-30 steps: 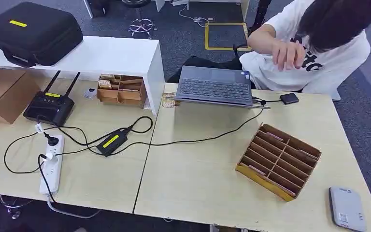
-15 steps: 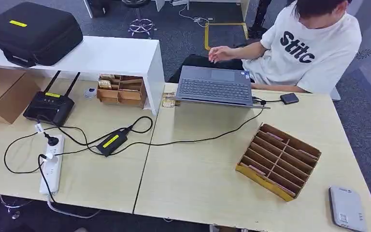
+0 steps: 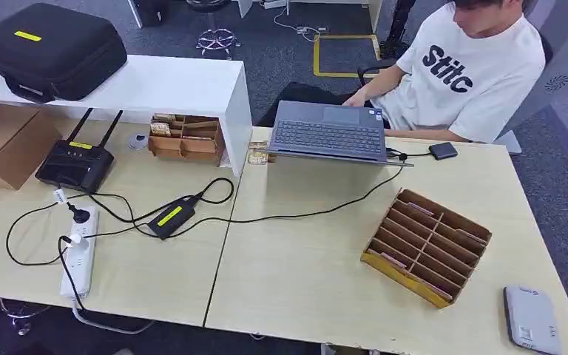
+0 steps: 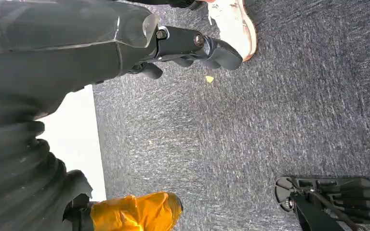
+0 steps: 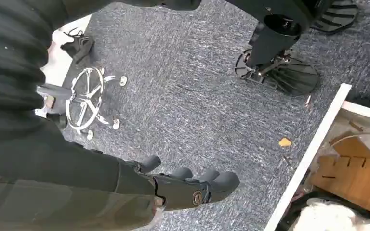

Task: Pass the card to the sensor for recognition and then transmit it.

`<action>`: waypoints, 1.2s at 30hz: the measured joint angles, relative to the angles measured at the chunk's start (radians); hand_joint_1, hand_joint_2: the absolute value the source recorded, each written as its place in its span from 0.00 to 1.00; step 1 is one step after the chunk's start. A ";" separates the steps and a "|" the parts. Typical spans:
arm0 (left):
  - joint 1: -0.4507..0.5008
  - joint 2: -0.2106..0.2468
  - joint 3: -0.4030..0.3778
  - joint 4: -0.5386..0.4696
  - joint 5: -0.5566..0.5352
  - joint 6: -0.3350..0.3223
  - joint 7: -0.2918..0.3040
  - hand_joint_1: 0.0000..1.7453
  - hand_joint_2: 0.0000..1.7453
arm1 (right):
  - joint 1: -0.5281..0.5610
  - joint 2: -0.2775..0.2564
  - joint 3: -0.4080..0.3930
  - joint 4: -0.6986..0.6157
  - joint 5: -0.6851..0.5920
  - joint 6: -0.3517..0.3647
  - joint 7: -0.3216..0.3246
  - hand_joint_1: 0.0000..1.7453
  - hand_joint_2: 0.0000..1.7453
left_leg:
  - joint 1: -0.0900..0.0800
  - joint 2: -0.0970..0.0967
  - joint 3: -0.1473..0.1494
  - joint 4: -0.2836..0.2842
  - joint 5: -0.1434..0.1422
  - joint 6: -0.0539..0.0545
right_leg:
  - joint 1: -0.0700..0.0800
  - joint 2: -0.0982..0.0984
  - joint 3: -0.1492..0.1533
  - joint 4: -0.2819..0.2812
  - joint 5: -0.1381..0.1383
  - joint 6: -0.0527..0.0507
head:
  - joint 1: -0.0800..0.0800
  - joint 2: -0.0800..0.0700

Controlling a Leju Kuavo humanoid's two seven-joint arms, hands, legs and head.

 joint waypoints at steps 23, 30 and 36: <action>-0.003 -0.002 -0.007 -0.008 0.087 -0.130 -0.004 0.00 1.00 | -0.023 -0.005 -0.021 0.007 -0.030 -0.299 0.034 0.00 1.00 | 0.000 0.000 0.001 0.000 0.000 0.000 | -0.001 0.000 0.000 0.000 0.000 0.000 | 0.000 0.000; -0.005 -0.038 0.010 -0.011 0.152 0.256 -0.051 0.35 1.00 | 0.009 -0.007 -0.058 0.008 -0.021 -0.061 -0.022 0.93 1.00 | 0.000 -0.001 0.001 0.000 0.000 0.000 | 0.000 0.000 0.001 0.000 0.000 0.000 | 0.000 0.000; -0.001 -0.003 -0.039 -0.008 0.062 -0.257 0.012 0.75 1.00 | -0.013 0.000 -0.025 0.014 0.037 -0.035 0.008 0.87 1.00 | 0.000 0.000 0.000 0.000 0.000 0.000 | 0.000 0.001 0.001 0.000 0.000 0.000 | 0.000 0.000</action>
